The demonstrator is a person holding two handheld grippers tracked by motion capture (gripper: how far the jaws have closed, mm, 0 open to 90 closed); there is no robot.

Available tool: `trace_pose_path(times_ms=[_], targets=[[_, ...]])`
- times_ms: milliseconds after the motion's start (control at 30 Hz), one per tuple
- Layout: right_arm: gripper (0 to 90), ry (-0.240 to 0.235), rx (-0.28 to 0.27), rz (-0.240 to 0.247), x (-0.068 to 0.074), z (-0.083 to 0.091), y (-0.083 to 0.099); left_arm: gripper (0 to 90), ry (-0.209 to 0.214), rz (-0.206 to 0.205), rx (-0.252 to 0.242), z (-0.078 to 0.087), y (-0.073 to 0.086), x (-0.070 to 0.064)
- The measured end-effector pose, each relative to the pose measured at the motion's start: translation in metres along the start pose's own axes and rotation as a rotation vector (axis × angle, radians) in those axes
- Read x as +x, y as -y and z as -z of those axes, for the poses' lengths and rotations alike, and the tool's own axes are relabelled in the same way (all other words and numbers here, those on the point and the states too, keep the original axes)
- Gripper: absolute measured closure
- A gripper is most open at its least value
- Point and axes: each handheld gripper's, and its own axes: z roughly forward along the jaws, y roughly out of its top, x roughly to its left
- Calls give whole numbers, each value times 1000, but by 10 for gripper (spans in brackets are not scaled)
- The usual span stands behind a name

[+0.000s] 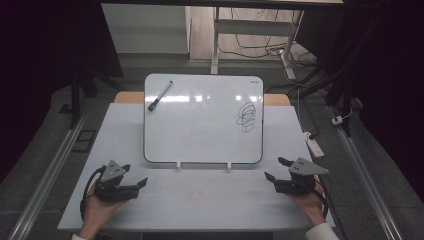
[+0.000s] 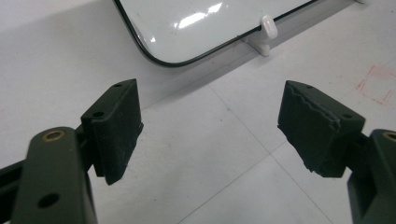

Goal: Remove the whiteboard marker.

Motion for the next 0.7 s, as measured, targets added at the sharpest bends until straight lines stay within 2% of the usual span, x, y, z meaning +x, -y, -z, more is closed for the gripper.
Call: trace_pose_path(times_ms=[200,333,367,500,533,567,600,633,667,700], targets=[[266,-1,0,-6,-1,0,0,221,-3,-12,-8,1,-7,0],[266,-1,-1,-7,0,-1,0,224,-14,-31,-26,1,-26,2],[266,-1,-1,-7,0,-1,0,225,-14,-31,-26,1,-26,2],[266,-3,5,-8,1,-2,0,232,-18,-42,-29,-4,-50,6],[266,-4,7,-8,1,-3,1,235,-18,-49,-29,-6,-64,9],[266,-4,7,-8,1,-3,1,235,-18,-49,-29,-6,-64,9],[266,-5,13,-6,1,-4,1,238,-20,-56,-29,-9,-79,12],[267,-5,15,-8,1,-4,1,239,-20,-56,-29,-9,-79,12],[267,-6,16,-8,1,-4,2,241,-27,-61,-31,-12,-93,14],[268,-7,17,-7,1,-4,2,243,-31,-62,-32,-14,-99,16]])
